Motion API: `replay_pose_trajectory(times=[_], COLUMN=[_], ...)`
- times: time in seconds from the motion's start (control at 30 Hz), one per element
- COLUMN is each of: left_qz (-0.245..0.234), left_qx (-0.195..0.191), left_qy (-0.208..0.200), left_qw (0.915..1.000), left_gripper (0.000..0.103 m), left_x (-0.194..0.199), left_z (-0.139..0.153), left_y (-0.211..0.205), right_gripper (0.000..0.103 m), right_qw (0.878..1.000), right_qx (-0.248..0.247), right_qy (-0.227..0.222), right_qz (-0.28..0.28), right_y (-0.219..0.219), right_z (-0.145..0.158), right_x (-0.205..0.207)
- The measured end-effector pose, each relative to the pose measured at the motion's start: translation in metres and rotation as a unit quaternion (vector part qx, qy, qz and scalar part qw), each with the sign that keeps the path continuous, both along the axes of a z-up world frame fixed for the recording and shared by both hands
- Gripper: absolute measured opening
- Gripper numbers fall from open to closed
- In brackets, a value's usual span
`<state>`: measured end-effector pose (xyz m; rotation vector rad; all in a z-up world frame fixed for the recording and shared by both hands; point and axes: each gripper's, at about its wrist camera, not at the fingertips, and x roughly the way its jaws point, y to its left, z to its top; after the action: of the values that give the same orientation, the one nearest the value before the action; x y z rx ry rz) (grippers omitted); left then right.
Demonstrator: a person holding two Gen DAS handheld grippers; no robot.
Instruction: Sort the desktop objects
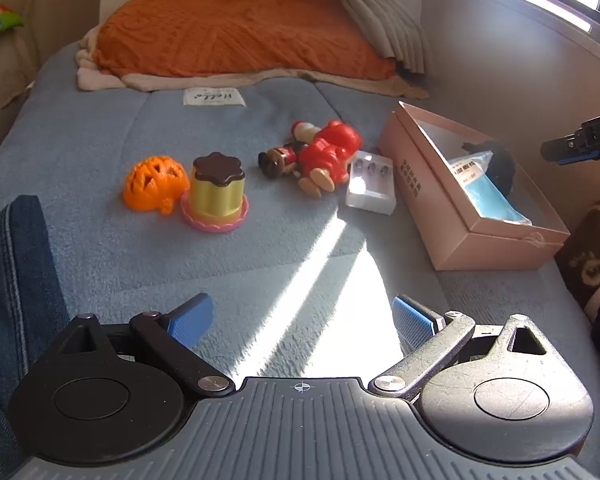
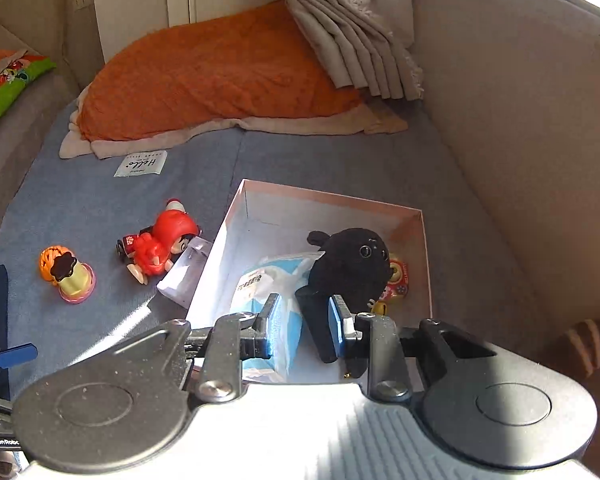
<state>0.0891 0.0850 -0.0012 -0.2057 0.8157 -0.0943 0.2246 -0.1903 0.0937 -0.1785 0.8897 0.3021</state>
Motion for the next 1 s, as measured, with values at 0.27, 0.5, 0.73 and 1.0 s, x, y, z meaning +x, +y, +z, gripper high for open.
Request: replay_pose_trajectory(times=[0.27,0.5,0.73,1.0], left_qz=[-0.005,0.002,0.011,0.031], left_qx=[0.011,0.009,0.023,0.056], left_qy=[-0.003,0.006,0.016,0.019], left_qw=[0.9999,0.9999,0.9996,0.9977], left_gripper=[0.100,0.100,0.100,0.101], left_x=[-0.002,0.003,0.005,0.004], left_z=[-0.004,-0.008,-0.014,-0.013], left_y=[-0.004,-0.005,-0.005,-0.005], right_gripper=[0.023,0.026,0.033,0.037], right_qw=[0.999,0.965,0.963,0.992], right_qx=[0.005,0.189,0.197,0.096], right_qy=[0.017,0.083,0.110,0.040], right_qz=[-0.049,-0.160,-0.150,-0.071], right_y=[0.032,-0.007,0.000,0.022], right_z=[-0.063,-0.076,-0.081,-0.046], right_x=[0.019,0.049,0.052,0.024])
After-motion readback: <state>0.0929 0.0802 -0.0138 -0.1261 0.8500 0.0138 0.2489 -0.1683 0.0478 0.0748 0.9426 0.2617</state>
